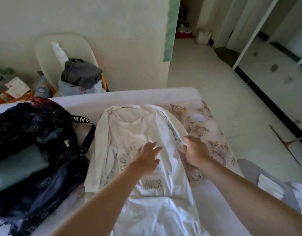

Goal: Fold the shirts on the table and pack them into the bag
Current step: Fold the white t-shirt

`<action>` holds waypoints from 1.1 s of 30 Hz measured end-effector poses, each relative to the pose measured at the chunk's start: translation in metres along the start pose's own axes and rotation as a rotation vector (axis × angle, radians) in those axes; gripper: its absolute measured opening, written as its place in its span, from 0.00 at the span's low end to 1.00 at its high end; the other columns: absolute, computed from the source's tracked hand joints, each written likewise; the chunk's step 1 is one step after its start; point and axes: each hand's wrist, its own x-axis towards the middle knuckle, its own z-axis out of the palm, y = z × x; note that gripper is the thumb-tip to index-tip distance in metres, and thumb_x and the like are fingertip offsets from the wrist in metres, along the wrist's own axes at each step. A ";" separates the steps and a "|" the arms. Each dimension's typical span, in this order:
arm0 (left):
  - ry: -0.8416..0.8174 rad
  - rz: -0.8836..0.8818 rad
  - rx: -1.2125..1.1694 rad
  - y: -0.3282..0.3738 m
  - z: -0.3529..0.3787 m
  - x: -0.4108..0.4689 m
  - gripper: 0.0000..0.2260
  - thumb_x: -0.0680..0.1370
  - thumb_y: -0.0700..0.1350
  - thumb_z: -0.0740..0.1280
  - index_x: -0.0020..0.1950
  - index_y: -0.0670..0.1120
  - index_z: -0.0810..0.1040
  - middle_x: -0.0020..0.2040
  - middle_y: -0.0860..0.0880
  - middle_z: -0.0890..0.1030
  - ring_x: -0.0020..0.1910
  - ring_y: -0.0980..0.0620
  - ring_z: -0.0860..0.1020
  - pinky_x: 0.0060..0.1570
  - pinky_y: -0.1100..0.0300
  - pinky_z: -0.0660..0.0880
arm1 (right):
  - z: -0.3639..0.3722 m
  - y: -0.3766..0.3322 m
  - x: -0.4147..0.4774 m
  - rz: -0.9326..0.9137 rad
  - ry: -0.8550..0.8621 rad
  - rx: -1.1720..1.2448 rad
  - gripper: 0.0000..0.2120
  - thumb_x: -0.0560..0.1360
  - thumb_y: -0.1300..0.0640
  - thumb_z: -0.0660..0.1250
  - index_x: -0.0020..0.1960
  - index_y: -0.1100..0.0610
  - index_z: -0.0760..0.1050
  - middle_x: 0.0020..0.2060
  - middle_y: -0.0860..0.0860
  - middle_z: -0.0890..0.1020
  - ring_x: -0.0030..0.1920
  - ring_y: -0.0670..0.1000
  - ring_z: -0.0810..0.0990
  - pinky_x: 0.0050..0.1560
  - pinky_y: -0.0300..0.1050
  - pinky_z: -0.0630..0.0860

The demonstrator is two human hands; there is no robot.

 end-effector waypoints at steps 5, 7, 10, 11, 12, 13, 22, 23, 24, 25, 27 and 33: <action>-0.096 -0.086 0.154 -0.015 0.009 0.068 0.26 0.83 0.56 0.55 0.80 0.55 0.52 0.81 0.50 0.52 0.78 0.45 0.52 0.75 0.46 0.55 | 0.025 0.027 0.044 -0.141 -0.173 -0.118 0.29 0.84 0.48 0.48 0.81 0.51 0.42 0.79 0.52 0.60 0.78 0.55 0.59 0.77 0.60 0.55; 0.039 -0.157 0.120 -0.022 -0.003 0.092 0.21 0.82 0.54 0.55 0.75 0.52 0.64 0.72 0.48 0.68 0.70 0.45 0.67 0.67 0.49 0.66 | 0.027 0.042 0.060 -0.142 -0.113 -0.284 0.26 0.84 0.45 0.43 0.80 0.53 0.51 0.75 0.52 0.67 0.75 0.55 0.66 0.74 0.62 0.59; 0.311 -0.257 -0.055 -0.036 -0.024 0.128 0.15 0.82 0.48 0.59 0.68 0.47 0.72 0.64 0.45 0.74 0.63 0.43 0.71 0.61 0.48 0.70 | 0.018 0.058 0.085 -0.071 0.001 -0.354 0.28 0.81 0.44 0.40 0.66 0.53 0.72 0.64 0.51 0.78 0.64 0.57 0.76 0.64 0.58 0.69; 0.359 -0.289 -0.098 -0.040 -0.030 0.138 0.16 0.81 0.47 0.60 0.69 0.46 0.71 0.65 0.44 0.72 0.64 0.42 0.70 0.61 0.47 0.70 | 0.015 0.060 0.092 -0.064 0.037 -0.323 0.25 0.82 0.44 0.43 0.64 0.53 0.74 0.61 0.52 0.79 0.61 0.58 0.77 0.61 0.56 0.71; 0.380 -0.325 -0.128 -0.044 -0.035 0.148 0.18 0.81 0.46 0.60 0.70 0.45 0.68 0.67 0.43 0.70 0.65 0.42 0.68 0.62 0.47 0.69 | 0.016 0.061 0.100 -0.066 0.053 -0.284 0.21 0.82 0.46 0.47 0.64 0.53 0.74 0.61 0.53 0.79 0.60 0.58 0.78 0.59 0.55 0.72; 0.369 -0.363 -0.151 -0.047 -0.039 0.157 0.20 0.82 0.47 0.60 0.73 0.44 0.65 0.69 0.43 0.68 0.67 0.41 0.67 0.62 0.46 0.69 | 0.019 0.062 0.108 -0.072 0.061 -0.235 0.19 0.82 0.48 0.51 0.66 0.54 0.72 0.63 0.54 0.77 0.60 0.58 0.77 0.59 0.55 0.72; 0.291 -0.711 -0.097 -0.075 -0.056 0.199 0.14 0.80 0.43 0.57 0.60 0.43 0.79 0.61 0.41 0.76 0.58 0.40 0.77 0.56 0.49 0.75 | 0.033 0.061 0.144 0.074 0.114 -0.038 0.15 0.80 0.50 0.63 0.63 0.56 0.75 0.53 0.55 0.78 0.55 0.58 0.76 0.57 0.53 0.70; 0.288 -0.720 -0.089 -0.076 -0.059 0.199 0.15 0.80 0.42 0.56 0.60 0.43 0.78 0.62 0.41 0.74 0.59 0.39 0.76 0.57 0.48 0.74 | 0.032 0.060 0.145 0.078 0.141 0.073 0.12 0.79 0.52 0.65 0.59 0.57 0.77 0.51 0.55 0.78 0.53 0.59 0.76 0.55 0.54 0.71; 0.290 -0.723 -0.114 -0.077 -0.061 0.200 0.15 0.81 0.43 0.56 0.62 0.43 0.77 0.63 0.40 0.73 0.60 0.38 0.75 0.59 0.48 0.73 | 0.031 0.059 0.147 0.090 0.165 0.188 0.09 0.78 0.54 0.66 0.55 0.58 0.77 0.49 0.55 0.77 0.51 0.59 0.76 0.52 0.53 0.72; 0.282 -0.722 -0.162 -0.078 -0.063 0.200 0.16 0.81 0.45 0.56 0.64 0.42 0.74 0.64 0.40 0.72 0.62 0.38 0.74 0.60 0.47 0.71 | 0.028 0.058 0.148 0.109 0.176 0.285 0.07 0.78 0.56 0.67 0.53 0.58 0.77 0.47 0.54 0.77 0.49 0.58 0.76 0.50 0.53 0.74; 0.228 -0.712 -0.229 -0.083 -0.062 0.200 0.22 0.80 0.51 0.60 0.69 0.40 0.67 0.65 0.40 0.74 0.64 0.39 0.74 0.60 0.48 0.71 | 0.022 0.055 0.150 0.156 0.167 0.408 0.04 0.78 0.56 0.66 0.51 0.55 0.75 0.44 0.50 0.79 0.44 0.54 0.79 0.46 0.52 0.77; 0.257 -0.641 -0.245 -0.082 -0.070 0.200 0.17 0.77 0.46 0.56 0.65 0.50 0.74 0.62 0.44 0.78 0.60 0.40 0.75 0.58 0.51 0.72 | 0.013 0.054 0.155 0.100 0.294 0.265 0.05 0.75 0.53 0.69 0.47 0.54 0.76 0.41 0.48 0.79 0.42 0.53 0.77 0.44 0.49 0.74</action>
